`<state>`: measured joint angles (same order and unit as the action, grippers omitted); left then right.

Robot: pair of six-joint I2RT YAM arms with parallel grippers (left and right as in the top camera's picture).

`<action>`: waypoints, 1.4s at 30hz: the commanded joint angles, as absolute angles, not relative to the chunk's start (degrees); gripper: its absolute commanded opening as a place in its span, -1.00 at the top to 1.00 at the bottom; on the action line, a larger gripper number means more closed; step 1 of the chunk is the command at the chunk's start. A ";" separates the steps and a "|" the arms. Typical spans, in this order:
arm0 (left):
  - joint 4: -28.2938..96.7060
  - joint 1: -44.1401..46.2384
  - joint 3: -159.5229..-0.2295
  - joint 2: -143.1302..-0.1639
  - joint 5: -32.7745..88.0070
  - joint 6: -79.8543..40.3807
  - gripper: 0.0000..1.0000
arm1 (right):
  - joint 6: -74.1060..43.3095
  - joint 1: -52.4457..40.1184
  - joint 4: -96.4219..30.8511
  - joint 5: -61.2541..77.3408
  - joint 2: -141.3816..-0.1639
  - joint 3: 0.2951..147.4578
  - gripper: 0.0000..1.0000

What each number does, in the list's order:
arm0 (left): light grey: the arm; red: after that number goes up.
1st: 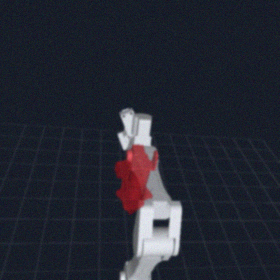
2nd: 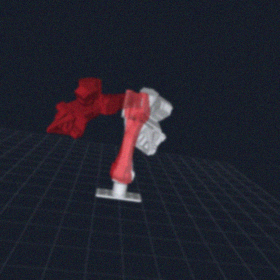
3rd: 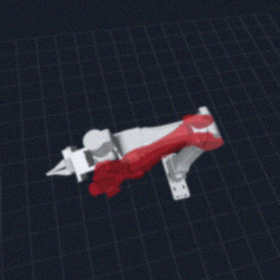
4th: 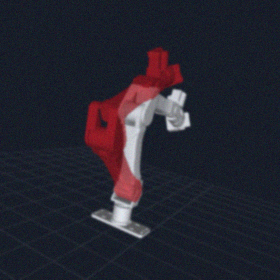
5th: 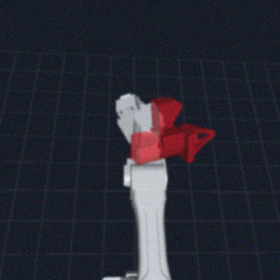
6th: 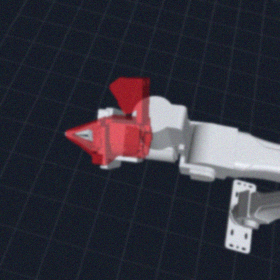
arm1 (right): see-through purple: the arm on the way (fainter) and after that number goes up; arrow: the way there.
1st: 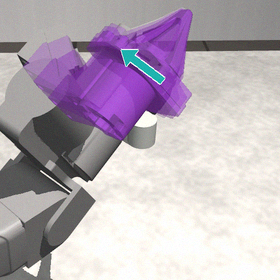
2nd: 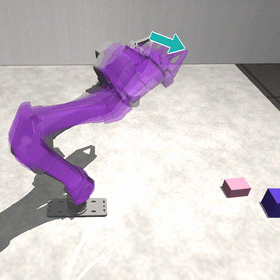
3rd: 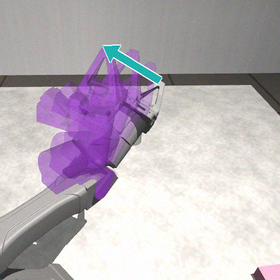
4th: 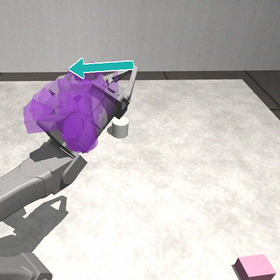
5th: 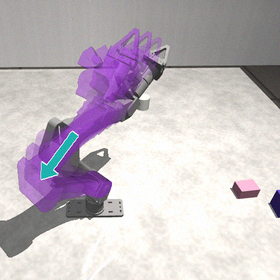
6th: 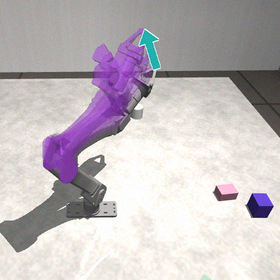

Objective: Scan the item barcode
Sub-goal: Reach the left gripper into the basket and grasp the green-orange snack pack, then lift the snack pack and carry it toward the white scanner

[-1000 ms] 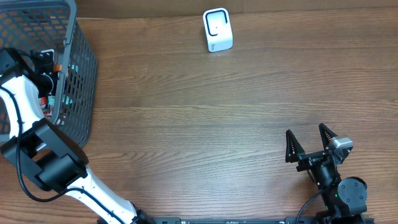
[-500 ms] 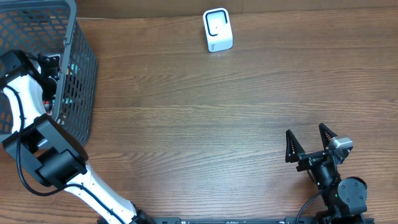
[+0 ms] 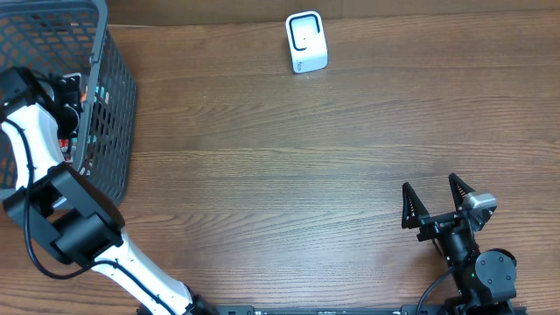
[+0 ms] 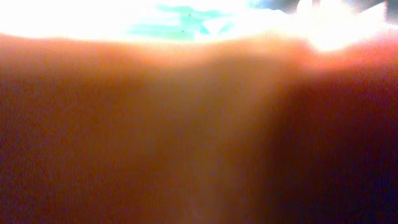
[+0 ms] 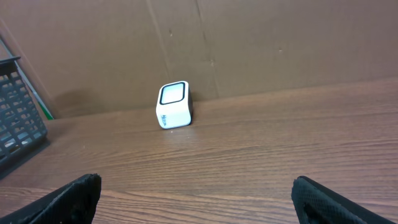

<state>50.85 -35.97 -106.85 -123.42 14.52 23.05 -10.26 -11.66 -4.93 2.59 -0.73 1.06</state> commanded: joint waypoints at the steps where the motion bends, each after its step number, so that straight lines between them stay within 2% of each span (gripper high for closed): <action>1: 49.80 -35.53 -111.77 -114.06 16.53 20.27 0.04 | -10.26 -11.49 -4.64 2.48 -0.23 0.45 -1.00; 13: 46.96 -35.09 -112.36 -94.11 16.64 7.79 0.05 | -10.26 -11.49 -4.64 2.48 -0.23 0.45 -1.00; 20: 53.32 -29.76 -112.36 -85.86 17.82 2.90 0.05 | -10.26 -11.49 -4.64 2.50 -0.23 0.45 -1.00; 26: 63.00 -19.81 -112.33 -83.90 17.12 2.48 0.10 | -10.26 -11.49 -4.64 2.50 -0.23 0.45 -1.00; 32: 71.35 -5.69 -111.55 -87.11 10.55 1.21 0.15 | -10.28 -11.49 -4.64 2.50 -0.23 0.45 -1.00; 36: 71.16 4.10 -108.16 -89.80 9.17 -0.93 0.17 | -10.28 -11.49 -4.64 2.50 -0.23 0.45 -1.00; 42: 64.20 18.70 -100.51 -95.42 4.89 -8.60 0.24 | -10.26 -11.49 -4.64 2.48 -0.23 0.45 -1.00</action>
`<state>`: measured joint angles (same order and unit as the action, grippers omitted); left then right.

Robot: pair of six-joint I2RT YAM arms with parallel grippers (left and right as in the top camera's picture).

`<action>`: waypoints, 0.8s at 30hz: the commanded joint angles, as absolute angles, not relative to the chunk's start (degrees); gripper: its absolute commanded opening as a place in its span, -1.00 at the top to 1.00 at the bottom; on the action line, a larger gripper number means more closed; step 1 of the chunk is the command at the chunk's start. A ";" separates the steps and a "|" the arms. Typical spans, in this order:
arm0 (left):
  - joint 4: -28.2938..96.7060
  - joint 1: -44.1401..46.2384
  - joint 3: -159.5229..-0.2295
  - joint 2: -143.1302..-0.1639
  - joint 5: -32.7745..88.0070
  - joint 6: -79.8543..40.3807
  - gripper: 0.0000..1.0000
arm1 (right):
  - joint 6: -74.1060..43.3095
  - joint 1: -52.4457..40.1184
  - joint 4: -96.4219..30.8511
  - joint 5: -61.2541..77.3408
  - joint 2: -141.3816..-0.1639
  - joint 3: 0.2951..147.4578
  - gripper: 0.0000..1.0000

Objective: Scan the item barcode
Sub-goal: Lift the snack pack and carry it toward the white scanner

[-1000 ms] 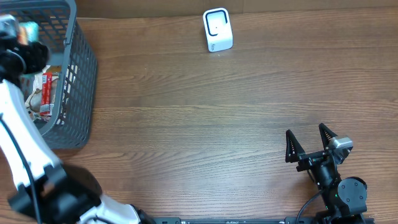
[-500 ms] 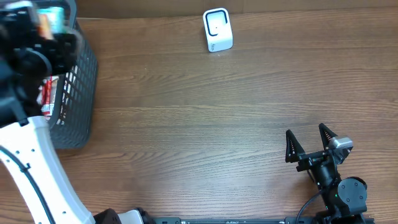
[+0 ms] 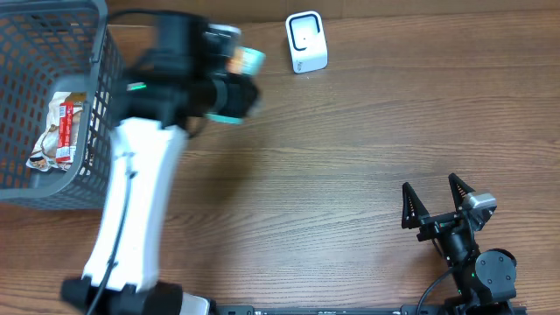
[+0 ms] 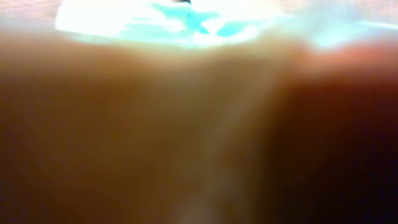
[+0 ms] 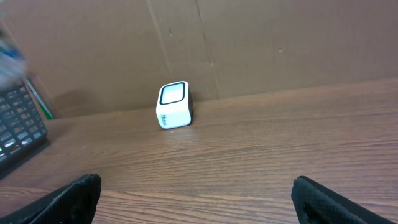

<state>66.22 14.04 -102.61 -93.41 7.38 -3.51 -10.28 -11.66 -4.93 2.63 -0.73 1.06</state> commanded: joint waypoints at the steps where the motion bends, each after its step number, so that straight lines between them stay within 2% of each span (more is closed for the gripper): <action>1: 62.48 20.99 -99.35 -96.82 4.89 -9.67 0.24 | -10.28 -11.51 -4.64 2.48 -0.23 0.45 -1.00; 12: 50.09 39.44 -96.77 -114.96 4.01 -14.39 0.23 | -10.28 -11.51 -4.64 2.50 -0.23 0.45 -1.00; 24: 42.98 45.50 -96.73 -120.66 3.81 -15.90 0.20 | -10.28 -11.49 -4.64 2.50 -0.23 0.45 -1.00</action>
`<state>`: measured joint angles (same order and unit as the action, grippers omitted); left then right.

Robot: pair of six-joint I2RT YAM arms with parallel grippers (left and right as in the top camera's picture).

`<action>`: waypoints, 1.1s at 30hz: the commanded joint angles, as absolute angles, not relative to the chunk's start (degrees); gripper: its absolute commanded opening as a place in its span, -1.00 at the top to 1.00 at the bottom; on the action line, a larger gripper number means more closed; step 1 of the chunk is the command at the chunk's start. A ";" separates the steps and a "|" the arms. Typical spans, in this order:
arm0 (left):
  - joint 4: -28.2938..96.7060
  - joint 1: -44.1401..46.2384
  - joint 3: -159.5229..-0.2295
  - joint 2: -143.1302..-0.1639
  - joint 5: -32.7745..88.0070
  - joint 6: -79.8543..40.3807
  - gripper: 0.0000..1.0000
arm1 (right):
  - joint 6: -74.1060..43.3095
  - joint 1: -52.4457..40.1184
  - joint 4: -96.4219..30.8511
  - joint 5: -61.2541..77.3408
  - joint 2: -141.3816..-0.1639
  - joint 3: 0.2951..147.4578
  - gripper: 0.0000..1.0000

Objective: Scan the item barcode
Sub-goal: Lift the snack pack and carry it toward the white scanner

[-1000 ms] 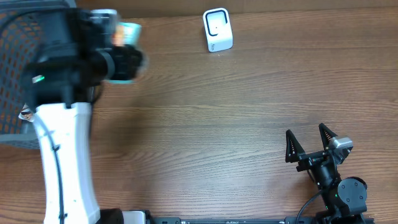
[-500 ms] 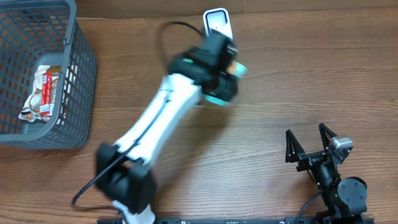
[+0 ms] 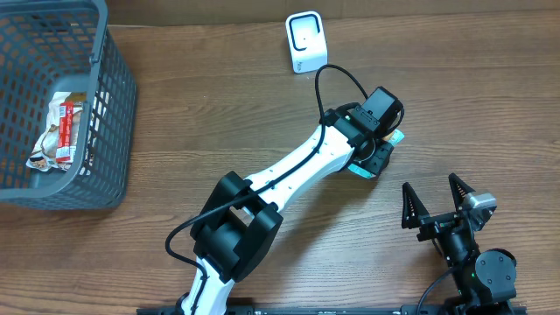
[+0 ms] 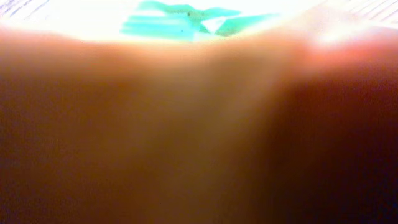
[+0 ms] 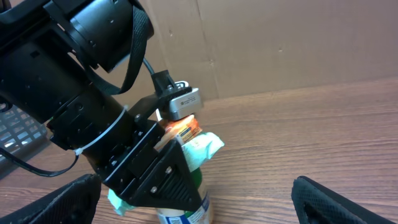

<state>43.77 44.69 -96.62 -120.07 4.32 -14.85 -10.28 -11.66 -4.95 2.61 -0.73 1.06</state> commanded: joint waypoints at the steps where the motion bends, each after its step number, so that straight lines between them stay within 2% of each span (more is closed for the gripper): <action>1: 42.98 45.80 -96.68 -120.90 3.77 -15.88 0.20 | -10.26 -11.51 -4.64 2.50 -0.23 0.45 -1.00; 5: 42.76 46.92 -96.53 -122.37 2.22 -15.84 0.00 | -10.28 -11.49 -4.64 2.48 -0.23 0.45 -1.00; 9: 41.85 46.92 -96.53 -122.61 2.37 -15.86 -0.31 | -10.26 -11.49 -4.64 2.50 -0.23 0.45 -1.00; 13: 41.45 46.87 -96.62 -122.43 3.14 -15.84 -1.00 | -10.26 -11.51 -4.64 2.48 -0.23 0.45 -1.00; 33: 48.25 46.63 -105.93 -115.85 4.08 -15.84 -1.00 | -10.26 -11.49 -4.64 2.50 -0.23 0.45 -1.00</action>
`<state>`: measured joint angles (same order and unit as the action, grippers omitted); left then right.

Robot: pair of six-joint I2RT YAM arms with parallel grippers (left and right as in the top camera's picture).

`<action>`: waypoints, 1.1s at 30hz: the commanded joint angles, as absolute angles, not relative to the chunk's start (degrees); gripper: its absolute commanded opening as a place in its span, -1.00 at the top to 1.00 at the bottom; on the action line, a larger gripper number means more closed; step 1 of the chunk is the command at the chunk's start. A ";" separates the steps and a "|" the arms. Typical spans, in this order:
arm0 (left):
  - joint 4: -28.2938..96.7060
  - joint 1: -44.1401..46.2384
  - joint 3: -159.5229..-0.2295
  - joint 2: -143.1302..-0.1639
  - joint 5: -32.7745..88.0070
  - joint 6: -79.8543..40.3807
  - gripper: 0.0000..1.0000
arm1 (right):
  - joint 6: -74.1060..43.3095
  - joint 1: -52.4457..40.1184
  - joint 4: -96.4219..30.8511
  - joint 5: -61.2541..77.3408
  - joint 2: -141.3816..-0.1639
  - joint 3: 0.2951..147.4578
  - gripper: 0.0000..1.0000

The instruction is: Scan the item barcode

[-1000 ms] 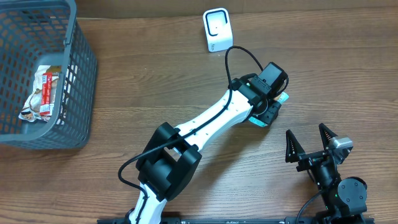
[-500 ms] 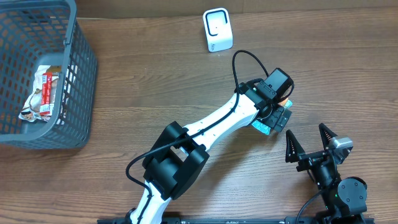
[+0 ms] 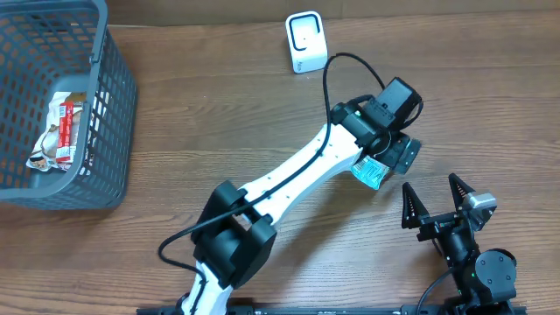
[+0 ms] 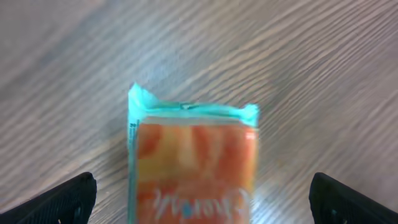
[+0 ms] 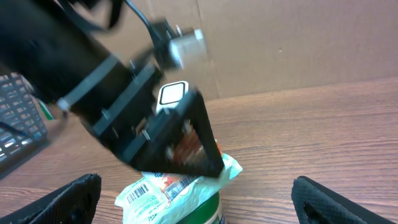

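The item, an orange snack packet with teal edges (image 4: 193, 168), lies on the wooden table in front of my right arm. From above it shows as a teal-white packet (image 3: 372, 172). Its white barcode side (image 5: 163, 190) faces my right wrist camera, with a green rounded part under it. My left gripper (image 3: 395, 160) hovers just over it, open, its fingertips (image 4: 78, 196) spread either side. The white scanner (image 3: 306, 42) stands at the table's far edge, and shows partly behind the left gripper as the scanner (image 5: 172, 93). My right gripper (image 5: 196, 186) is open and empty, short of the packet.
A grey wire basket (image 3: 105, 105) stands at the far left with another snack packet (image 3: 59, 131) inside. The left arm (image 3: 297, 175) stretches diagonally across the middle of the table. A cardboard wall (image 5: 280, 43) backs the table.
The left gripper was shut on the packet, which filled its camera. Now it is open and a little higher and further right, with the packet lying on the table beneath it.
First my left gripper was down in the basket with the packet against its camera. Then it held the packet in the air near the scanner. Then it held it low at the table's right centre, where the packet now lies released. The right arm stayed still.
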<state>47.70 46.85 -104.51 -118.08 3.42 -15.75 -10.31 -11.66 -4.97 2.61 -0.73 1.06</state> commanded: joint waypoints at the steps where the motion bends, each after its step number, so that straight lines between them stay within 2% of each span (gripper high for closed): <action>1: 48.82 46.63 -105.89 -115.98 4.01 -15.79 -1.00 | -10.26 -11.49 -4.64 2.50 -0.23 0.45 -1.00; 22: 50.33 47.20 -103.15 -121.10 1.48 -15.44 -0.94 | -10.26 -11.49 -4.64 2.50 -0.23 0.45 -1.00; 28: 48.86 47.05 -103.18 -121.36 1.48 -15.44 -0.66 | -10.26 -11.49 -4.64 2.48 -0.23 0.45 -1.00; 33: 49.06 46.89 -103.18 -121.36 1.48 -15.44 -0.60 | -10.26 -11.49 -4.64 2.50 -0.23 0.45 -1.00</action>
